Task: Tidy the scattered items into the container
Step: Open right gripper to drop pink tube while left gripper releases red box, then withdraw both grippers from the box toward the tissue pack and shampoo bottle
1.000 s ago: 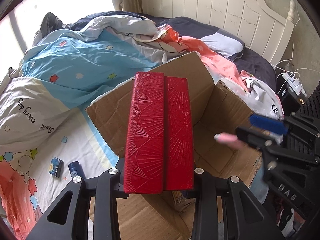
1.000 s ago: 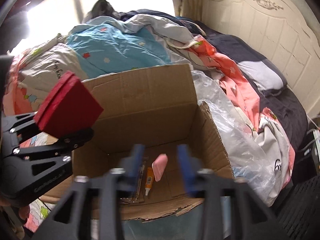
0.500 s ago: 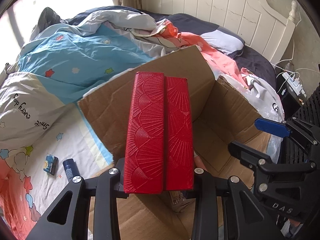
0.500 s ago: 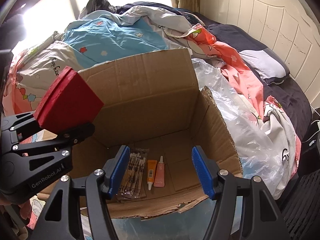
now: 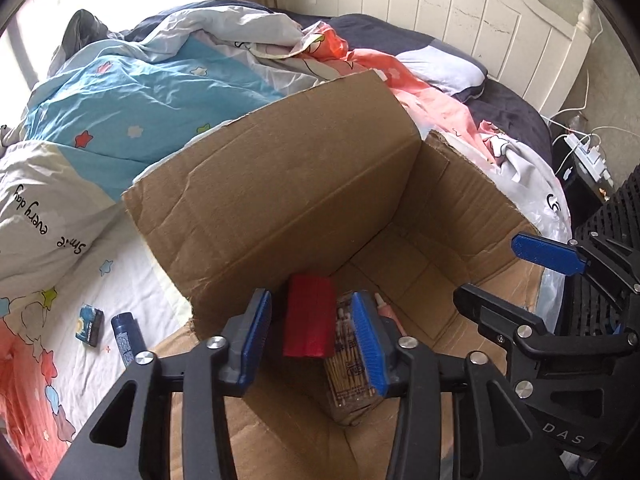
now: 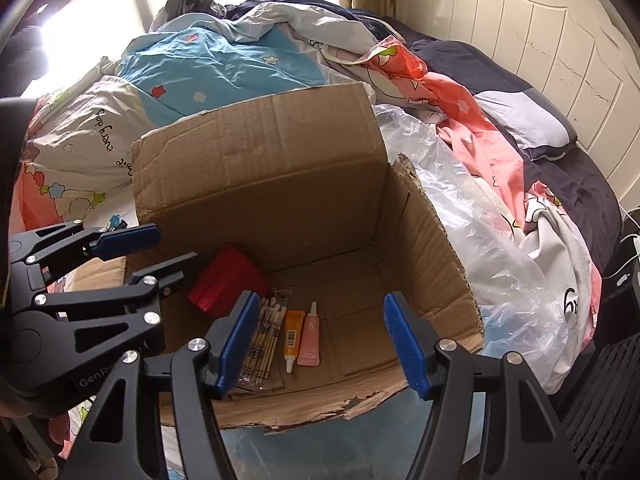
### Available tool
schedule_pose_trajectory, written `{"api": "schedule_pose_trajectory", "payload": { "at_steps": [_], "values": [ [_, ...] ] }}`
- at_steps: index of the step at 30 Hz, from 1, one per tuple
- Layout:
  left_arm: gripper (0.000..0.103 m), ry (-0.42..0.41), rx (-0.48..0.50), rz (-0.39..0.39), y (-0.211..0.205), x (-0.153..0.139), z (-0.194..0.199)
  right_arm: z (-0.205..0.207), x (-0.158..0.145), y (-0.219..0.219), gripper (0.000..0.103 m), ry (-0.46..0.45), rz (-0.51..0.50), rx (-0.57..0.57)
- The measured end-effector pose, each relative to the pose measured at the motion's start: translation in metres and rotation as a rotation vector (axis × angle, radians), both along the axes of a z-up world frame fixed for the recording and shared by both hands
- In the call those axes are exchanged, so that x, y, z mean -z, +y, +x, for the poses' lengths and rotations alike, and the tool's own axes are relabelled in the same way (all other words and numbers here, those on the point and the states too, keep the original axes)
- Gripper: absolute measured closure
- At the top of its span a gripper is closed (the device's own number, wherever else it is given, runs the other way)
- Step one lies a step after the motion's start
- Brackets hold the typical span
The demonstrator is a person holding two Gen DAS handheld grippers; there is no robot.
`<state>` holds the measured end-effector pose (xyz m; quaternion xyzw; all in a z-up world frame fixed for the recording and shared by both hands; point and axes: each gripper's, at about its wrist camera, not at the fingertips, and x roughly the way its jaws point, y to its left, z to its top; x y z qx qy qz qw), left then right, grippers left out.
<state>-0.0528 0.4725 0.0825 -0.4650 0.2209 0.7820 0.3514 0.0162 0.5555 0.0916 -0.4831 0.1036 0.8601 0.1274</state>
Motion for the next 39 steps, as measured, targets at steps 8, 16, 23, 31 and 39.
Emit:
{"api": "schedule_pose_trajectory", "payload": {
  "at_steps": [8,16,23,31,39],
  "values": [
    [0.021,0.023,-0.055,0.003,-0.009,-0.003,-0.007,0.000,-0.001,0.002,0.042,-0.001,0.002,0.008],
    [0.007,0.055,-0.091,-0.011,-0.019,-0.006,-0.010,-0.001,0.000,-0.003,0.042,-0.001,0.000,0.005],
    [0.004,0.065,-0.111,-0.005,-0.035,-0.012,-0.011,0.000,-0.003,-0.008,0.037,0.005,0.005,0.010],
    [0.000,0.052,-0.168,0.010,-0.065,-0.016,-0.008,0.001,-0.011,-0.018,0.037,0.005,-0.014,0.032],
    [0.000,0.043,-0.212,0.019,-0.095,-0.020,-0.009,-0.001,-0.023,-0.039,0.025,0.029,0.009,0.005]
  ]
}}
